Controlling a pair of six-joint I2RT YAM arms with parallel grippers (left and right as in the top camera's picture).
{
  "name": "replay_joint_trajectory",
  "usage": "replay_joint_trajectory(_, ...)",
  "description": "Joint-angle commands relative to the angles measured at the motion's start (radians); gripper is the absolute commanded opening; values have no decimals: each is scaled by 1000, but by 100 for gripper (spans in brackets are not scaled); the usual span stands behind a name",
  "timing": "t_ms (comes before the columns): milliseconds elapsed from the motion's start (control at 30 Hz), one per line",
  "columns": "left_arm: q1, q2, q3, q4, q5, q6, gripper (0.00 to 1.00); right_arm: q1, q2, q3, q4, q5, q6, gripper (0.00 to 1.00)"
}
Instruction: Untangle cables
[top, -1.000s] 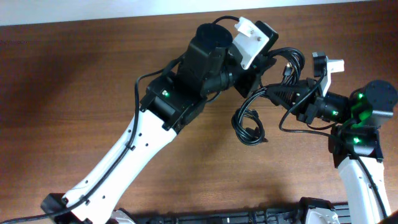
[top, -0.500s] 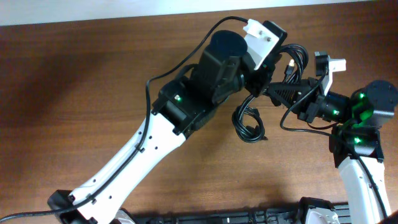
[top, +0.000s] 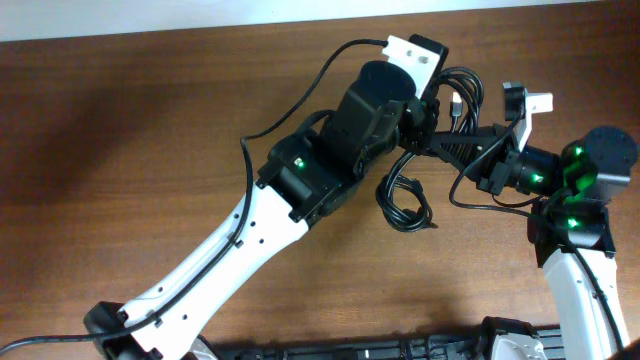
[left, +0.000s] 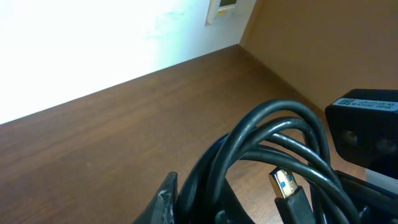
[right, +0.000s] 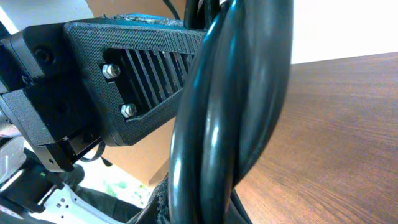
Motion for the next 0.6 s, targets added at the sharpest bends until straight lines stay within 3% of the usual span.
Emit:
replay_joint_trajectory(0, 51, 18, 8, 39, -190, -63, 0, 10, -22, 8, 22, -105, -22, 4)
replay_joint_trajectory(300, 51, 21, 8, 111, -4, -63, 0, 11, -22, 8, 60, -135, -22, 4)
replay_joint_trajectory(567, 52, 41, 8, 106, -17, -62, 0, 11, -22, 8, 60, -136, -22, 4)
